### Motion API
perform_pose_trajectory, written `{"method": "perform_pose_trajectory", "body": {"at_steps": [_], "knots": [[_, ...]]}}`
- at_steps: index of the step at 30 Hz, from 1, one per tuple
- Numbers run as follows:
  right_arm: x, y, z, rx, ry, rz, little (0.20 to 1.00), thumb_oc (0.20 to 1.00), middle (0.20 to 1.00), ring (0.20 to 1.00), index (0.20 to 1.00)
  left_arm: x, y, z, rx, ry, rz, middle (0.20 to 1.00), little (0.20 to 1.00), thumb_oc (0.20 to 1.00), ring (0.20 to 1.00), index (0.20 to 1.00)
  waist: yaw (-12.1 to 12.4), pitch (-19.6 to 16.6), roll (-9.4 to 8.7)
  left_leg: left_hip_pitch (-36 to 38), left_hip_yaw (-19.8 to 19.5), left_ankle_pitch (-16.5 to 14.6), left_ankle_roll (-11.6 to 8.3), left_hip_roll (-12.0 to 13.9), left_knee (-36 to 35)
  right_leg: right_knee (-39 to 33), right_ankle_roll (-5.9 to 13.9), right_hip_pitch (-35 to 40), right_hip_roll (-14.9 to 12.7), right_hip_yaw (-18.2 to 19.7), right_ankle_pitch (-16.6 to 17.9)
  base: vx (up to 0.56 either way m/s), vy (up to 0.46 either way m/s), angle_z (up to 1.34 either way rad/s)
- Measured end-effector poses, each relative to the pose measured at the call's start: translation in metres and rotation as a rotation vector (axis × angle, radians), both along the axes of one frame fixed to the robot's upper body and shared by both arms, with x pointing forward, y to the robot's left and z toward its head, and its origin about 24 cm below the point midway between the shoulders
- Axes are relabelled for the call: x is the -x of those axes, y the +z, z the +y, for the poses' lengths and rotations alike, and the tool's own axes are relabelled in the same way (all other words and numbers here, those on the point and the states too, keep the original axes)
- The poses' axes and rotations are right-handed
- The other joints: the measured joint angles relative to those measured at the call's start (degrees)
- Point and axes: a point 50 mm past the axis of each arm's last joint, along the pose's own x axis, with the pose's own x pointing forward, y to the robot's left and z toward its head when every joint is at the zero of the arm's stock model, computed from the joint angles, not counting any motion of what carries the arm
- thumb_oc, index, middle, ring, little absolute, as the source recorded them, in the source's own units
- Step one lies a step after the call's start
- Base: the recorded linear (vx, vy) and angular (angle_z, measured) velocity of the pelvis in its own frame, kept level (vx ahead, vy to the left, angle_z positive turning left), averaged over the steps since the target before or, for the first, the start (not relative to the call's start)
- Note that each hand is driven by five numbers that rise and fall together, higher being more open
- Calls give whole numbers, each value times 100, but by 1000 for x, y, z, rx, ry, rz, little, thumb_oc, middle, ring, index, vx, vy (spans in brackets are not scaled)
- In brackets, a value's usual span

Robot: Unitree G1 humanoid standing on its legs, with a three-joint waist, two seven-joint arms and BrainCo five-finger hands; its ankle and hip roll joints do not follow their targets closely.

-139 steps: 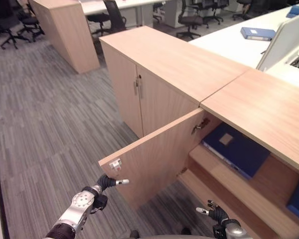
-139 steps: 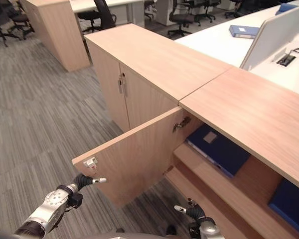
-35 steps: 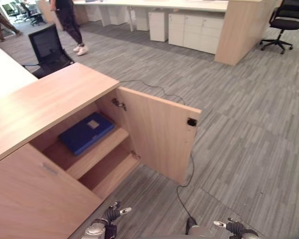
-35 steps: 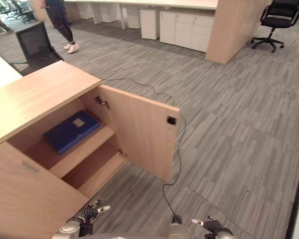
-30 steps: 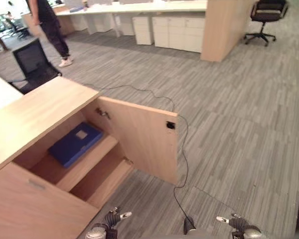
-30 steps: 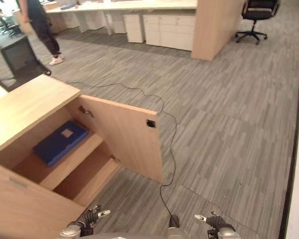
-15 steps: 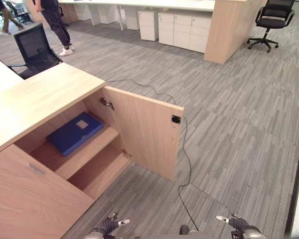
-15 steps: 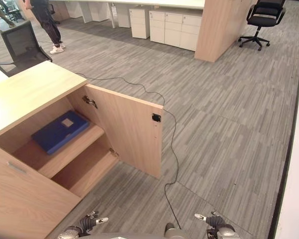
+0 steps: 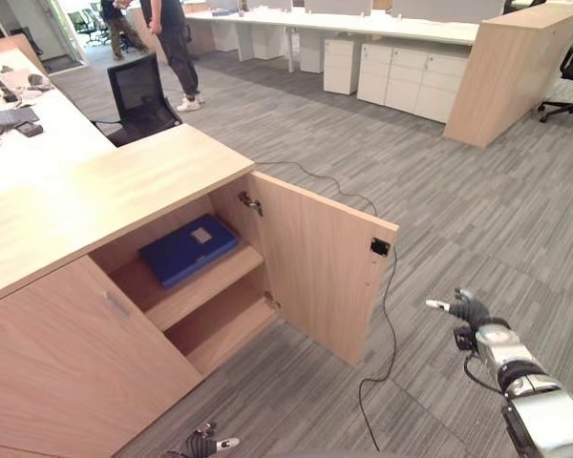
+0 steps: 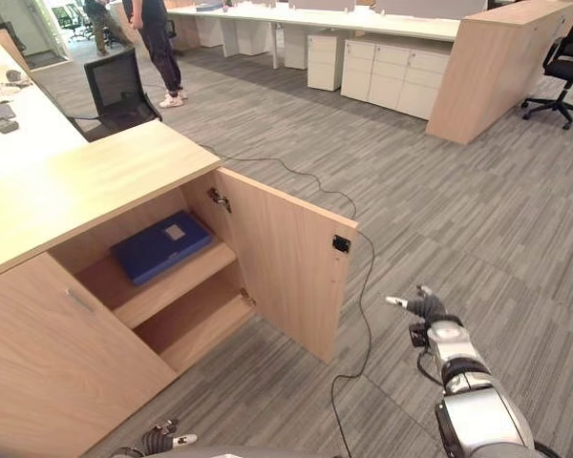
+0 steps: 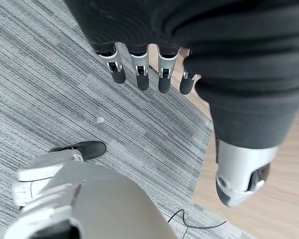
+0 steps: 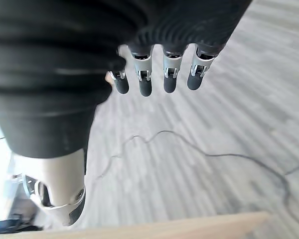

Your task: Put the empty folder in the office cabinet

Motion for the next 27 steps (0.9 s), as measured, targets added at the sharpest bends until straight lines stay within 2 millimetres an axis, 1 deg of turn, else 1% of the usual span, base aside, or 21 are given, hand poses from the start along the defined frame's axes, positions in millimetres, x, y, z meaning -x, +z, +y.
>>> {"method": "perform_pose_trajectory", "body": {"at_steps": [1,4,8,9,10,11,12,13,14,15,16,17,19,20,21,22,23,24,25,26,27], "knots": [[-2,1,1,7,10,0,1000,1000,1000,1000,1000,1,0,1,-2,0,2,1000,1000,1000,1000,1000,26,2,-13,-5,21,1,2,0,-3,1,1,-14,-1,9,0,10,59,-5],[-1,0,2,6,8,4,1000,1000,1000,1000,1000,2,0,1,3,-2,5,1000,1000,1000,1000,1000,116,31,-126,-22,4,1,2,-20,-9,8,1,-27,-20,9,0,12,98,0],[0,-1,2,6,4,8,1000,1000,1000,1000,1000,-2,0,-1,10,-18,-3,1000,1000,1000,1000,1000,103,64,-179,-102,-112,39,63,-146,-4,37,83,-41,-150,-98,9,4,124,17],[1,-3,1,1,-4,11,1000,1000,1000,1000,1000,-7,2,-1,10,-22,-14,1000,1000,1000,1000,1000,109,76,-186,-178,-144,28,133,-259,11,204,148,-163,-271,-148,-30,-54,216,18],[4,-4,0,-2,-8,16,1000,1000,1000,1000,1000,-9,2,-2,12,-24,-18,1000,1000,1000,1000,1000,107,81,-169,-206,-180,55,207,-275,21,412,200,-262,-337,-153,-85,-33,266,27],[8,-10,3,-23,-18,24,1000,1000,1000,1000,1000,-15,3,0,6,-29,-29,1000,1000,1000,1000,1000,51,143,-164,-315,-175,-28,413,-468,214,1147,328,-619,-510,-133,-81,-28,211,22],[4,-8,5,-30,-23,12,1000,1000,1000,1000,1000,-21,4,-4,12,-53,-43,1000,1000,1000,1000,1000,-28,310,-47,-464,-55,-152,606,-422,456,2303,608,-1197,-710,-99,-130,167,133,21],[7,-12,7,-39,-22,28,1000,1000,1000,1000,1000,-25,6,-2,6,-56,-54,1000,1000,1000,1000,1000,-72,424,23,-391,-57,-157,622,-436,432,3027,858,-1512,-857,86,-46,250,22,16],[13,-21,10,-54,-26,59,1000,1000,1000,1000,1000,-30,9,4,-8,-56,-70,1000,1000,1000,1000,1000,-157,434,-23,-302,-129,-193,628,-514,390,3338,969,-1720,-947,256,-215,316,-6,11],[18,-25,12,-63,-25,74,1000,1000,1000,1000,1000,-29,10,9,-19,-44,-71,1000,1000,1000,1000,1000,-161,449,-63,-193,-146,-159,693,-562,315,3409,1033,-1792,-981,383,-332,174,-47,7],[21,-29,14,-73,-25,83,1000,1000,1000,1000,1000,-27,11,16,-37,-35,-62,1000,1000,1000,1000,1000,-197,463,-116,-133,-141,-153,685,-618,187,3188,995,-1787,-983,454,-448,266,-149,5],[23,-34,18,-85,-22,97,1000,1000,1000,1000,1000,-24,13,26,-62,-35,-52,1000,1000,1000,1000,1000,-244,454,-229,-102,-134,-90,711,-688,93,2435,958,-1638,-1005,471,-481,217,-120,3],[25,-35,17,-89,-22,94,1000,1000,1000,1000,1000,-21,14,35,-87,-23,-33,1000,1000,1000,1000,1000,-358,420,-320,-13,-168,-65,692,-715,16,1542,963,-1613,-969,465,-448,234,-131,12],[26,-35,17,-88,-25,98,1000,1000,1000,1000,1000,-20,13,36,-93,-14,-25,1000,1000,1000,1000,1000,-454,440,-312,18,-243,-45,696,-705,-32,740,1004,-1533,-954,468,-307,299,-194,27],[28,-36,16,-88,-29,102,1000,1000,1000,1000,1000,-20,13,35,-91,-13,-23,1000,1000,1000,1000,1000,-538,434,-329,103,-283,-42,644,-702,-123,357,1047,-1530,-990,496,-45,309,-210,31],[30,-38,16,-89,-33,108,1000,1000,1000,1000,1000,-19,11,33,-87,-9,-15,1000,1000,1000,1000,1000,-597,431,-333,191,-327,-132,595,-695,-123,11,1101,-1459,-1020,539,246,288,-223,25],[32,-38,13,-101,-52,104,1000,1000,1000,1000,1000,-17,9,30,-81,-4,-6,1000,1000,1000,1000,1000,-621,418,-366,286,-381,-199,534,-674,-128,-4,1045,-1344,-994,551,414,215,-180,41],[38,-41,10,-104,-71,114,1000,1000,1000,1000,1000,-14,8,28,-74,-3,2,1000,1000,1000,1000,1000,-704,395,-352,424,-497,-299,491,-640,-131,5,980,-1135,-993,536,454,190,-194,48],[42,-43,9,-105,-79,122,1000,1000,1000,1000,1000,-8,7,28,-73,1,12,1000,1000,1000,1000,1000,-729,287,-348,519,-563,-430,438,-608,-154,34,956,-966,-975,482,429,167,-189,41],[42,-42,6,-109,-88,116,1000,1000,1000,1000,1000,-2,5,26,-69,5,22,1000,1000,1000,1000,1000,-705,166,-344,609,-591,-480,333,-527,-134,0,694,-896,-867,533,696,110,-139,32],[45,-39,-2,-104,-115,106,1000,1000,1000,1000,1000,2,1,16,-45,6,31,1000,1000,1000,1000,1000,-710,35,-98,627,-657,-526,255,-278,-119,-3,504,-824,-639,410,725,134,-172,24]]}}
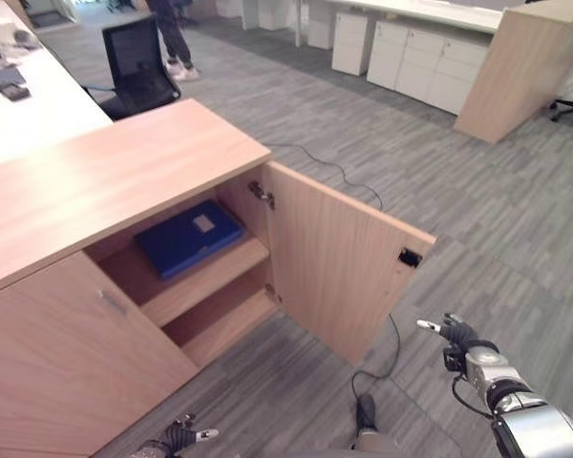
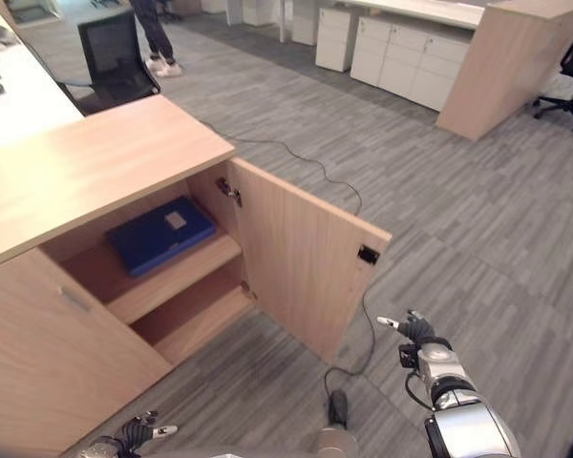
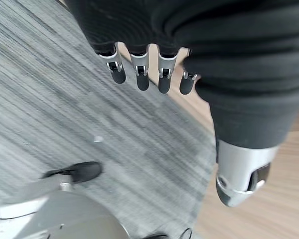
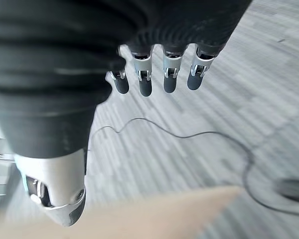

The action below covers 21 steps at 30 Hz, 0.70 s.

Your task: Put the empty folder in the office cabinet

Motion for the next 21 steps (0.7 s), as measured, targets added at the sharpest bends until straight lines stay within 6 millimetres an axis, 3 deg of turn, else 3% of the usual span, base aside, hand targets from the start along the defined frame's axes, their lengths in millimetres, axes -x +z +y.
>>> {"method": "perform_pose_trajectory", "body": {"at_steps": [1,2,4,5,7,9,10,11,12,14,15,19,20,21], "knots": [[0,5,-8,20,-11,-7,1000,1000,1000,1000,1000,-2,-2,-9,25,-2,-10,1000,1000,1000,1000,1000,37,-29,94,-62,1,11,-57,107,167,2,-180,15,108,-87,5,136,-157,41],[-1,12,-17,30,-45,-36,1000,1000,1000,1000,1000,-9,-2,-22,59,-5,-37,1000,1000,1000,1000,1000,79,-48,216,-406,-22,193,-362,121,742,36,-309,126,134,-166,-129,186,-204,41],[-1,14,-20,23,-61,-49,1000,1000,1000,1000,1000,-13,-2,-24,69,-11,-47,1000,1000,1000,1000,1000,50,-6,190,-469,-66,158,-544,147,1066,42,-430,277,142,-307,-243,95,-105,32],[-2,16,-21,30,-61,-59,1000,1000,1000,1000,1000,-15,-1,-24,71,-12,-56,1000,1000,1000,1000,1000,50,-3,226,-522,-6,307,-726,217,1193,38,-469,363,222,-356,-368,128,-150,26],[-3,24,-31,44,-88,-82,1000,1000,1000,1000,1000,-30,4,-24,74,-19,-105,1000,1000,1000,1000,1000,40,84,181,-979,-51,382,-918,252,2201,4,-495,486,330,-441,-601,180,-157,24],[-1,27,-37,44,-119,-91,1000,1000,1000,1000,1000,-30,4,-24,80,-4,-106,1000,1000,1000,1000,1000,54,151,115,-1246,-38,514,-1122,307,2866,-1,-652,672,382,-444,-711,103,-22,3],[1,29,-42,58,-126,-88,1000,1000,1000,1000,1000,-29,3,-25,82,-8,-104,1000,1000,1000,1000,1000,36,180,81,-1338,154,522,-1134,376,3099,-3,-760,748,414,-483,-791,232,33,15],[3,36,-52,85,-138,-94,1000,1000,1000,1000,1000,-34,5,-26,86,-14,-122,1000,1000,1000,1000,1000,-50,225,88,-1476,332,500,-1130,575,2671,-3,-800,787,496,-586,-883,291,49,18],[3,37,-53,86,-142,-96,1000,1000,1000,1000,1000,-36,6,-26,88,-13,-127,1000,1000,1000,1000,1000,-49,254,79,-1494,356,492,-1133,603,2546,-4,-800,797,502,-581,-896,244,37,18],[6,40,-60,94,-169,-102,1000,1000,1000,1000,1000,-43,8,-29,101,-19,-156,1000,1000,1000,1000,1000,-37,354,32,-1304,438,540,-1023,617,600,-1,-779,714,507,-547,-916,92,13,-5],[6,41,-62,95,-177,-108,1000,1000,1000,1000,1000,-42,8,-31,104,-25,-154,1000,1000,1000,1000,1000,27,429,102,-1289,352,702,-983,625,52,-3,-773,741,573,-469,-912,114,9,-35],[15,35,-62,94,-176,-79,1000,1000,1000,1000,1000,-33,7,-38,125,-56,-149,1000,1000,1000,1000,1000,28,339,522,-1371,311,1025,-680,494,189,-3,-648,967,837,-370,-1028,119,41,-31],[23,23,-56,74,-176,-47,1000,1000,1000,1000,1000,-31,8,-35,118,-52,-152,1000,1000,1000,1000,1000,56,240,484,-1300,377,1051,-384,428,148,-1,-557,1039,803,-246,-1077,94,82,-32],[21,11,-39,28,-154,-35,1000,1000,1000,1000,1000,-24,8,-26,97,-49,-134,1000,1000,1000,1000,1000,27,159,401,-1126,510,1073,-297,319,-42,1,-442,1038,691,-106,-1066,62,64,-39]]}}
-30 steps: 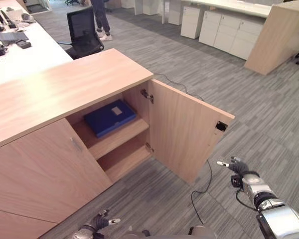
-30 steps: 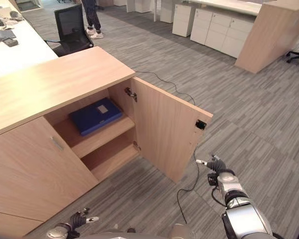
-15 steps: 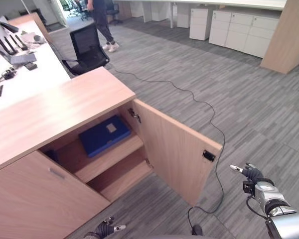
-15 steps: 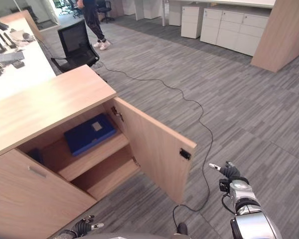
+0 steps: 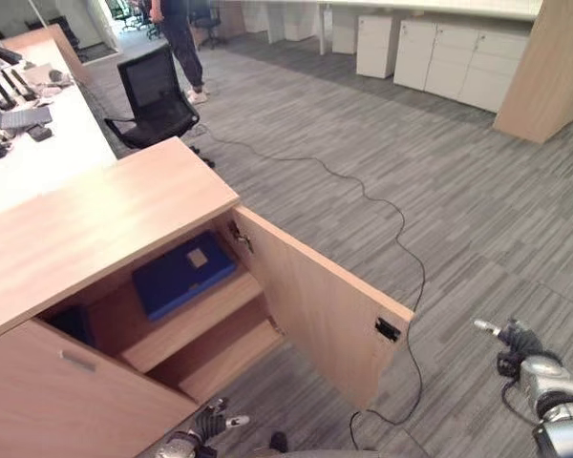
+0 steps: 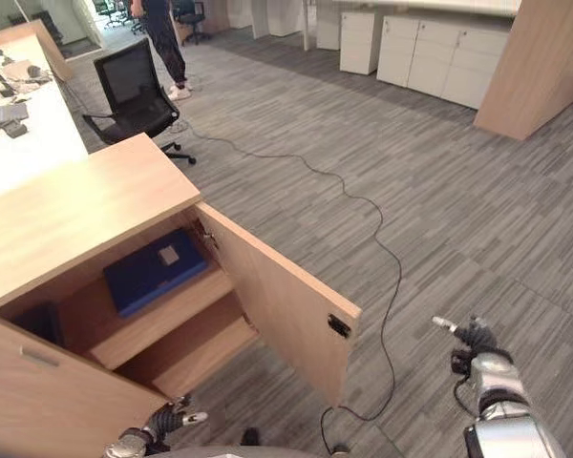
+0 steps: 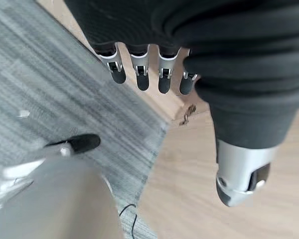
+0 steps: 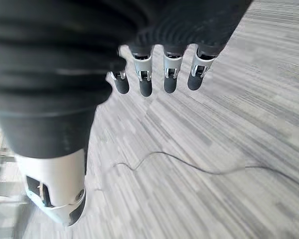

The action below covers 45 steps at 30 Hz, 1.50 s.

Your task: Put the empty folder in the office cabinet

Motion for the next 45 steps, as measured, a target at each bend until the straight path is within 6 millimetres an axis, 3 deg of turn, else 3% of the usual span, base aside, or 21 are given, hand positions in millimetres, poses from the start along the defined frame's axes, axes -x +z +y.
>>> {"method": "perform_pose_trajectory", "body": {"at_steps": [2,5,13,15,19,27,29,34,35,37,38,39,41,42,44,45], "knots": [[0,-8,11,-32,12,11,1000,1000,1000,1000,1000,-1,1,6,-17,2,0,1000,1000,1000,1000,1000,6,-28,-100,4,49,-17,67,-131,30,1,74,-14,-138,46,44,37,33,-15],[-3,-15,25,-67,34,9,1000,1000,1000,1000,1000,-3,3,9,-19,22,-11,1000,1000,1000,1000,1000,26,-37,-110,110,77,-62,133,-235,30,1,141,85,-246,55,8,39,51,3],[-6,-34,62,-118,129,55,1000,1000,1000,1000,1000,-5,5,6,-4,27,-34,1000,1000,1000,1000,1000,219,-67,-73,128,50,-98,161,-230,-26,1,163,117,-238,45,-11,10,34,1],[-7,-42,83,-136,207,82,1000,1000,1000,1000,1000,0,5,6,-1,27,-31,1000,1000,1000,1000,1000,271,-134,-151,92,41,-129,144,-218,-27,1,165,119,-225,40,-12,-1,15,1],[-8,-49,108,-174,284,85,1000,1000,1000,1000,1000,6,2,7,-6,36,-9,1000,1000,1000,1000,1000,363,-201,-288,66,1,-120,154,-214,-27,1,188,117,-217,12,-31,-21,0,4],[35,-70,149,-254,462,125,1000,1000,1000,1000,1000,14,-1,17,-41,106,25,1000,1000,1000,1000,1000,325,-309,-440,-18,-201,-65,125,-195,-26,-1,119,131,-178,-181,-50,-27,-35,11],[41,-74,159,-265,510,149,1000,1000,1000,1000,1000,24,-4,20,-60,116,65,1000,1000,1000,1000,1000,334,-298,-407,-34,-261,-45,103,-178,-23,-1,107,148,-149,-230,-59,-67,-71,16],[39,-71,168,-269,585,138,1000,1000,1000,1000,1000,24,-6,20,-74,120,78,1000,1000,1000,1000,1000,428,-238,-335,-170,-567,84,1,-167,20,-4,87,180,-127,-621,-103,-128,-32,34],[37,-70,171,-271,609,131,1000,1000,1000,1000,1000,26,-6,19,-72,119,84,1000,1000,1000,1000,1000,466,-202,-246,-283,-679,100,-6,-166,-12,-2,96,137,-88,-687,-126,-246,0,65],[22,-63,182,-260,685,98,1000,1000,1000,1000,1000,21,-7,13,-62,120,68,1000,1000,1000,1000,1000,658,-52,-34,-821,-995,283,-284,-97,70,25,39,-169,35,-1031,-58,-328,141,128],[8,-55,194,-244,757,69,1000,1000,1000,1000,1000,3,-7,7,-59,112,60,1000,1000,1000,1000,1000,513,331,-346,-1203,852,-42,-340,88,451,46,-131,-152,-440,-1709,94,-244,206,178],[2,-52,199,-240,784,59,1000,1000,1000,1000,1000,-5,-5,6,-57,105,39,1000,1000,1000,1000,1000,514,413,-498,-1253,1157,-46,-363,218,643,81,-132,-188,-680,-1875,111,-123,169,142],[-12,-44,213,-222,876,41,1000,1000,1000,1000,1000,-1,-6,6,-55,116,44,1000,1000,1000,1000,1000,535,433,-523,-1137,1417,-10,-450,722,1080,43,-104,-127,-775,-1889,164,-51,167,30],[-18,-37,222,-227,920,10,1000,1000,1000,1000,1000,5,-7,6,-54,119,59,1000,1000,1000,1000,1000,539,407,-440,-809,1147,110,-649,1016,1178,41,-71,0,-794,-1908,151,-65,196,19],[-17,-36,221,-241,913,-5,1000,1000,1000,1000,1000,5,-8,4,-54,118,57,1000,1000,1000,1000,1000,387,352,-369,-403,1006,193,-787,1089,1218,41,147,166,-952,-2220,147,-19,197,68],[-15,-37,217,-237,905,3,1000,1000,1000,1000,1000,4,-8,2,-49,117,51,1000,1000,1000,1000,1000,326,303,-306,-267,1143,215,-759,1087,1069,54,279,222,-982,-2308,193,32,210,88]]}}
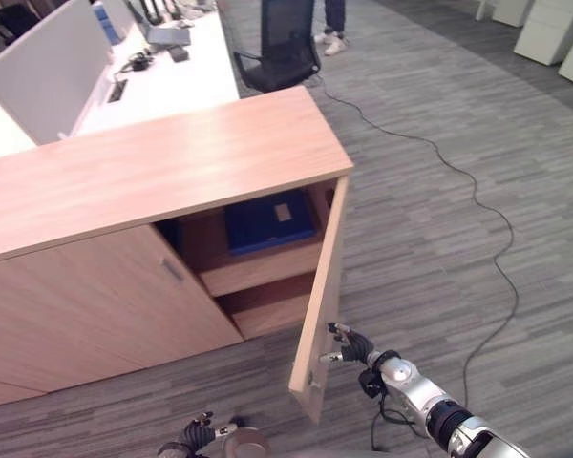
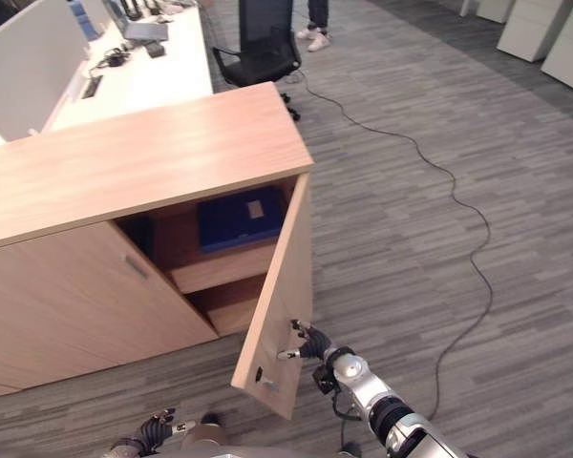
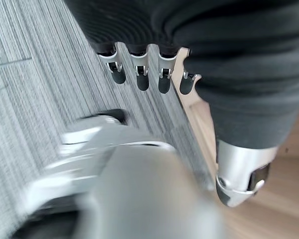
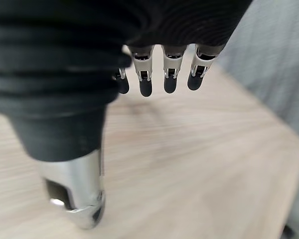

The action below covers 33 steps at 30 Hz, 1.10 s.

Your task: Put the empty folder in the office cabinet

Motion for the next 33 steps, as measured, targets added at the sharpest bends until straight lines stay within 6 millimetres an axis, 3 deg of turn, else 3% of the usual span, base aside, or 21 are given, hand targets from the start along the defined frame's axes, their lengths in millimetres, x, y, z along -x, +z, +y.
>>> {"method": "perform_pose_trajectory", "body": {"at_steps": [1,3,6,7,10,11,13,14,15,17,18,19,20,21,24,27,28,33], "knots": [[2,-1,-3,1,-12,7,1000,1000,1000,1000,1000,0,-1,-2,5,-4,2,1000,1000,1000,1000,1000,-25,-34,54,80,130,41,53,-4,-97,31,97,2,-15,-61,58,21,137,72],[6,-4,-11,1,-65,16,1000,1000,1000,1000,1000,-6,0,-7,14,-13,-14,1000,1000,1000,1000,1000,-117,-128,131,289,546,-208,140,-186,-715,189,266,-9,-130,-292,123,22,190,85],[8,-6,5,-51,-85,36,1000,1000,1000,1000,1000,-13,7,14,-52,-41,-20,1000,1000,1000,1000,1000,79,-217,-493,218,343,-201,399,-786,-931,357,244,-78,-696,-23,187,22,275,71],[11,-9,11,-90,-131,53,1000,1000,1000,1000,1000,-17,9,21,-74,-52,-23,1000,1000,1000,1000,1000,186,-290,-633,187,69,-253,566,-1034,-893,638,263,-8,-997,-32,301,26,359,90],[7,-11,26,-140,-155,73,1000,1000,1000,1000,1000,-13,12,30,-90,-44,-33,1000,1000,1000,1000,1000,411,-345,-651,190,29,-339,719,-1234,-847,1025,448,-121,-1280,-12,509,50,304,34],[6,-13,32,-157,-181,94,1000,1000,1000,1000,1000,-9,12,34,-95,-44,-19,1000,1000,1000,1000,1000,482,-282,-568,78,14,-555,829,-1260,-729,1364,435,-189,-1431,18,620,92,161,20],[9,-16,28,-170,-215,116,1000,1000,1000,1000,1000,-8,12,34,-95,-42,-14,1000,1000,1000,1000,1000,490,-240,-417,89,-156,-556,908,-1242,-728,1920,437,-418,-1540,322,782,113,182,49],[7,-15,23,-200,-272,118,1000,1000,1000,1000,1000,-9,13,38,-105,-39,-15,1000,1000,1000,1000,1000,462,-142,-269,157,-491,-430,1097,-1190,-765,2394,798,-698,-1284,1273,295,121,213,79],[6,-15,18,-198,-298,113,1000,1000,1000,1000,1000,-10,14,39,-109,-41,-17,1000,1000,1000,1000,1000,407,-132,-254,128,-648,-385,1150,-1143,-817,2313,869,-710,-1008,1690,-47,86,147,89],[-5,-9,-1,-208,-402,83,1000,1000,1000,1000,1000,-5,14,44,-116,-26,-3,1000,1000,1000,1000,1000,313,-81,-233,135,-920,-256,1138,-1052,-951,1729,824,-821,-213,2418,-455,70,46,69],[-11,-6,-10,-197,-441,62,1000,1000,1000,1000,1000,1,13,48,-125,-21,17,1000,1000,1000,1000,1000,258,-79,-246,149,-973,-212,1094,-1039,-1014,1482,766,-853,11,2497,-478,73,2,56],[-19,-2,-24,-190,-500,45,1000,1000,1000,1000,1000,4,12,48,-122,-31,32,1000,1000,1000,1000,1000,277,-85,-360,135,-1047,-204,1067,-1119,-1039,945,653,-895,142,2333,-407,69,-33,52],[-26,1,-38,-170,-554,38,1000,1000,1000,1000,1000,5,12,50,-124,-34,36,1000,1000,1000,1000,1000,265,-80,-482,105,-1132,-206,1047,-1227,-1082,674,309,-867,153,2307,-214,130,-61,93],[-29,10,-92,-108,-739,14,1000,1000,1000,1000,1000,-1,12,43,-106,-60,21,1000,1000,1000,1000,1000,314,-80,-434,149,-1259,-178,942,-1179,-1085,400,212,-590,202,1919,-244,163,-62,94],[-18,28,-168,-46,-1026,-9,1000,1000,1000,1000,1000,8,10,43,-95,-61,43,1000,1000,1000,1000,1000,518,-145,-319,165,-1355,-175,838,-1117,-1060,6,249,-254,303,1733,-173,116,-42,49],[-17,41,-191,-70,-1147,-62,1000,1000,1000,1000,1000,21,9,47,-96,-54,77,1000,1000,1000,1000,1000,514,-174,-347,172,-1336,-152,769,-1126,-1040,-47,250,-195,303,1714,-98,57,-31,4],[-14,50,-208,-83,-1217,-88,1000,1000,1000,1000,1000,15,9,42,-82,-87,64,1000,1000,1000,1000,1000,505,-176,-362,139,-1413,-135,750,-1194,-1038,-24,224,-193,289,1673,-56,51,-33,9],[-8,67,-237,-48,-1295,-116,1000,1000,1000,1000,1000,2,14,39,-66,-120,13,1000,1000,1000,1000,1000,492,-214,-370,155,-1457,-138,751,-1268,-1039,-42,231,-126,215,1557,-65,17,-36,11]]}}
